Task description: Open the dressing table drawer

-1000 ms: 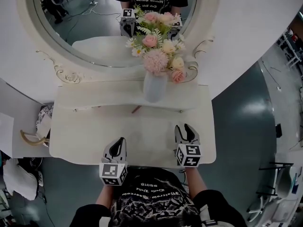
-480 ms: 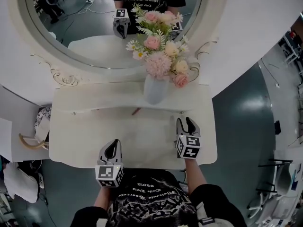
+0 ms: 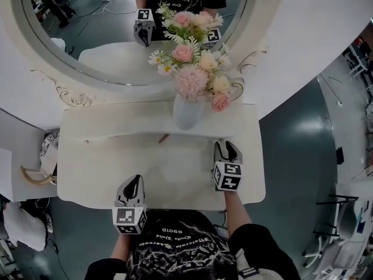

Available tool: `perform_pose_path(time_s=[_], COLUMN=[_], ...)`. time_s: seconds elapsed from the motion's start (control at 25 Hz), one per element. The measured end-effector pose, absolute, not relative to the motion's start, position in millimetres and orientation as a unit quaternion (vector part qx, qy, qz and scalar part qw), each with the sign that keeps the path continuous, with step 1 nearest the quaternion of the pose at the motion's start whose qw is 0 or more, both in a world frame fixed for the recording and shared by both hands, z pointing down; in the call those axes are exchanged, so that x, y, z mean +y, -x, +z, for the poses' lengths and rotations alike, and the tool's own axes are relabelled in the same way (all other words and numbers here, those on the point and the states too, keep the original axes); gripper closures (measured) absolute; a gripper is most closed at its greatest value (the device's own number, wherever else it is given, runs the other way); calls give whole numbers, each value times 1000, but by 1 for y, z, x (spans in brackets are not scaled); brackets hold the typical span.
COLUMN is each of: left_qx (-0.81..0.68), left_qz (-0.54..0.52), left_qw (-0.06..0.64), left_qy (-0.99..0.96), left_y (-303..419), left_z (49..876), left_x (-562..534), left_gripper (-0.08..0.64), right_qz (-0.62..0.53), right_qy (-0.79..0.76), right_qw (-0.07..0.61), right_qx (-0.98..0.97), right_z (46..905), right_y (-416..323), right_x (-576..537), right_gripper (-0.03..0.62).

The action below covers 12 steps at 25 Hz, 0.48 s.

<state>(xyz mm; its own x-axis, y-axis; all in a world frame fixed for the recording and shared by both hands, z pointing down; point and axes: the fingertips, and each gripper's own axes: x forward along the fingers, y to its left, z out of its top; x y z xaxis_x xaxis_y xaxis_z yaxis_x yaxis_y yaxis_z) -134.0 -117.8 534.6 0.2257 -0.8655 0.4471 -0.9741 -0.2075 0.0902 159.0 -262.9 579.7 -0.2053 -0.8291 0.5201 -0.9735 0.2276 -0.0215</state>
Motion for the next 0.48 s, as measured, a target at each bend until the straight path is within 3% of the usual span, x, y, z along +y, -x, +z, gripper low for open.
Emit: perform_pose_path(time_s=[0.48], left_qx=[-618], left_qz=[163], left_qw=[175], left_qy=[-749], left_y=[152], left_z=[534], left_x=[-108], left_gripper=[543], right_qz=[163], right_qy=[-599], right_qw=[208], right_qx=[-756], right_z=[582], right_y=[-155], right_x=[-280], right_gripper=[437])
